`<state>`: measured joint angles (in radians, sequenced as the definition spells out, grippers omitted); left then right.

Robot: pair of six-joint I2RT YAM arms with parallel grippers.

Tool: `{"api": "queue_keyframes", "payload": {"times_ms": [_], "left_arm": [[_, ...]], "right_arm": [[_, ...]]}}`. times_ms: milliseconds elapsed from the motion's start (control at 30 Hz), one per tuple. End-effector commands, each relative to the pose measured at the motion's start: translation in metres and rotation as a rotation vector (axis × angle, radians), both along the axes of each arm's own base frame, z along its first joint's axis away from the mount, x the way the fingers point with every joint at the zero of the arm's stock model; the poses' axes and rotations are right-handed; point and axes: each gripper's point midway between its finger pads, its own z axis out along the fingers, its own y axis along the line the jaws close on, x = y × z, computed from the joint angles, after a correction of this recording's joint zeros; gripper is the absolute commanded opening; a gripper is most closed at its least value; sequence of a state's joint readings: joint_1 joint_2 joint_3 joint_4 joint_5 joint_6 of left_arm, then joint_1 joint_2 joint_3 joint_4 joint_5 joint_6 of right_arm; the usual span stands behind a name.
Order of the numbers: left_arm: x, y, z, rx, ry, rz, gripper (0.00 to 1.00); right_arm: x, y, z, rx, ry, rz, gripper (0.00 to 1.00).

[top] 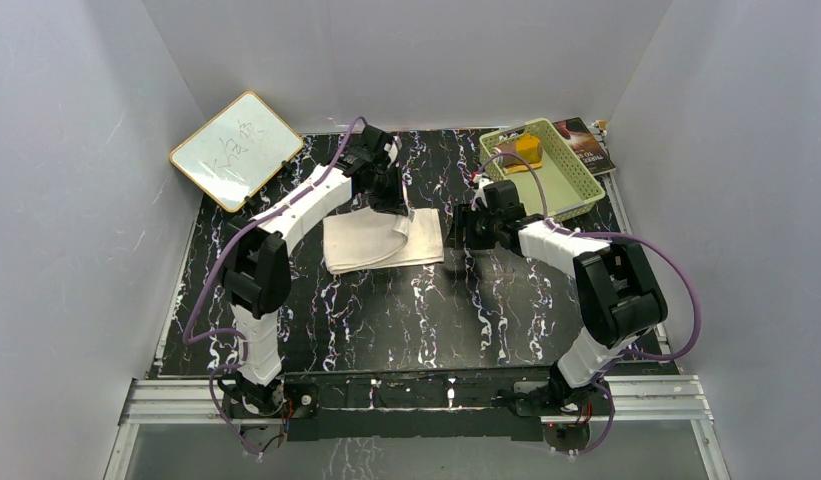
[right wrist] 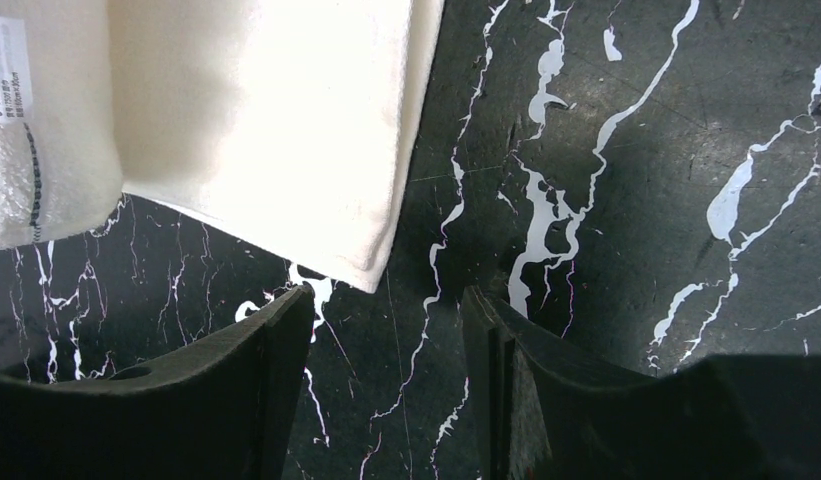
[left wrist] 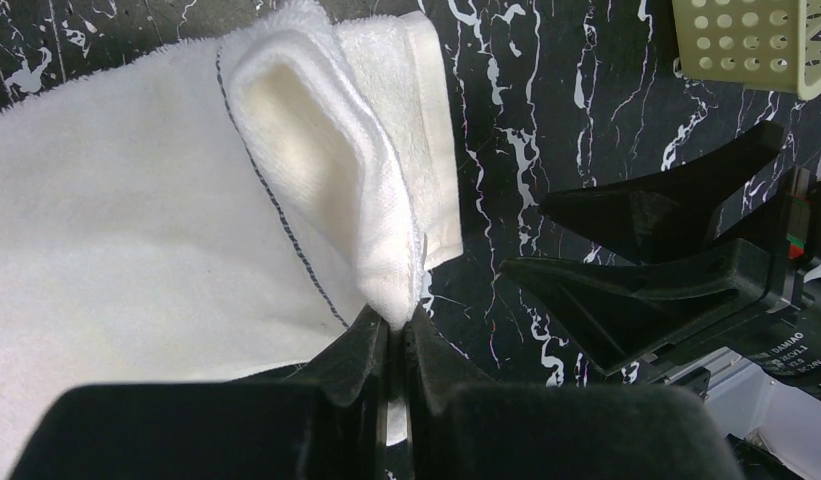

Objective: Roll the towels
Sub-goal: Fold the towel at the center of the board.

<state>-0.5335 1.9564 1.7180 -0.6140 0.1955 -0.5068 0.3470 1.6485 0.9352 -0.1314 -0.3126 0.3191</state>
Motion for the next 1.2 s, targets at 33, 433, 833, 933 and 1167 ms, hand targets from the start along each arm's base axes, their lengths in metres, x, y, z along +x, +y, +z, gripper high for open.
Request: {"api": "queue_keyframes", "payload": {"times_ms": [33,433,833,933,1167], "left_arm": [[-0.006,-0.009,-0.002,-0.038,0.022,-0.024,0.0],[-0.005,-0.025,-0.049,-0.043,0.099,-0.045,0.0],[-0.008,-0.042,-0.048,-0.095,0.087,-0.084,0.1],[-0.005,-0.047,-0.03,-0.145,0.032,-0.095,0.16],[-0.001,-0.05,0.015,-0.211,-0.095,-0.132,0.44]], "right_arm": [[0.018,0.008,0.018,0.019,-0.075,0.011,0.55],[0.017,0.006,0.016,0.01,-0.074,0.005,0.55],[0.02,0.004,0.015,0.002,-0.072,-0.007,0.56],[0.022,0.002,0.021,-0.002,-0.093,-0.024,0.56],[0.033,-0.001,0.046,-0.001,-0.162,-0.059,0.59]]}}
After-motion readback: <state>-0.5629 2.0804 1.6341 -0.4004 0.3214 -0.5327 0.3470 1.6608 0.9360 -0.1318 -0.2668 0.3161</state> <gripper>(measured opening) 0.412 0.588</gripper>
